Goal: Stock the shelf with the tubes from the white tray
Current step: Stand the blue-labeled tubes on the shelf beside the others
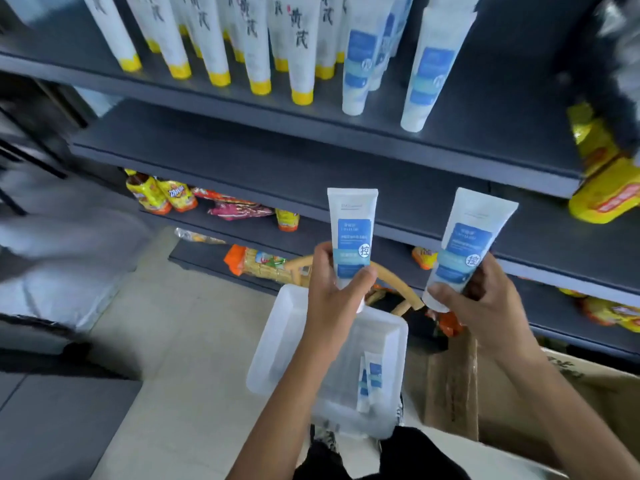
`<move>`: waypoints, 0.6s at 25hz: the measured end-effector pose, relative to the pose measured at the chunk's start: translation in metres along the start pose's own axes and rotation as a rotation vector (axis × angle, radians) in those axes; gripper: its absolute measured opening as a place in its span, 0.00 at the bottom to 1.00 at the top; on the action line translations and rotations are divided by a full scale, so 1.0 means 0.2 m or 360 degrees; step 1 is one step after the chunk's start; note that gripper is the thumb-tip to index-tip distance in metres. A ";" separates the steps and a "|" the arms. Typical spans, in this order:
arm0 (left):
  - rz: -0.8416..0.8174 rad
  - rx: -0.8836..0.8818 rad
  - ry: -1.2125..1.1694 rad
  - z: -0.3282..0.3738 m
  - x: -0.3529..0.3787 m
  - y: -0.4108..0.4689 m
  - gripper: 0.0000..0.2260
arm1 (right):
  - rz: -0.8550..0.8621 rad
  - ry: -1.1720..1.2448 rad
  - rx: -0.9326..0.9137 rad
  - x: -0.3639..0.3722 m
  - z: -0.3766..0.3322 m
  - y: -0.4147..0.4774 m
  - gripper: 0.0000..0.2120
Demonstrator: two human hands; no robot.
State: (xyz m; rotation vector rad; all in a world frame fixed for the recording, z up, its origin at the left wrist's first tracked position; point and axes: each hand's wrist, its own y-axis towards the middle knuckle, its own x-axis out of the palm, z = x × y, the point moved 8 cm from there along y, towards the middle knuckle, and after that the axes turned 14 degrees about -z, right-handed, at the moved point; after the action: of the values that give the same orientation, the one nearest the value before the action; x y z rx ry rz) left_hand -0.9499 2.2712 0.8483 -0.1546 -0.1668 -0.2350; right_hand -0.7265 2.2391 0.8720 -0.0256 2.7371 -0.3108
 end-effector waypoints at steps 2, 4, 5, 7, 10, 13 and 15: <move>-0.0037 0.0065 0.0017 0.09 0.08 0.07 0.19 | 0.0000 0.0030 -0.0067 -0.11 -0.11 0.03 0.19; -0.0052 0.0112 0.0010 0.17 0.17 0.14 0.21 | 0.0031 0.0053 -0.0140 -0.24 -0.22 0.08 0.17; -0.0057 0.0140 0.0007 0.21 0.22 0.18 0.21 | 0.0045 0.0059 -0.0185 -0.32 -0.27 0.11 0.16; -0.0085 0.0198 0.0014 0.28 0.33 0.25 0.19 | 0.0049 0.0061 -0.0258 -0.46 -0.38 0.19 0.15; -0.0140 0.0287 0.0058 0.38 0.46 0.34 0.17 | 0.0036 -0.0026 -0.0314 -0.63 -0.49 0.38 0.16; -0.0146 0.0349 0.0115 0.47 0.57 0.43 0.17 | 0.0093 -0.0011 -0.0359 -0.79 -0.56 0.60 0.14; -0.0115 0.0378 0.0174 0.51 0.61 0.49 0.16 | 0.0166 -0.0033 -0.0388 -0.86 -0.60 0.74 0.15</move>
State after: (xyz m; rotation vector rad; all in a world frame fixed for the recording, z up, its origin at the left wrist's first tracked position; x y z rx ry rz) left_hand -0.8235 2.3553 0.9565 0.1001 -0.0908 -0.2927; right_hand -0.6096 2.4198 1.0123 0.0482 2.7272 0.0522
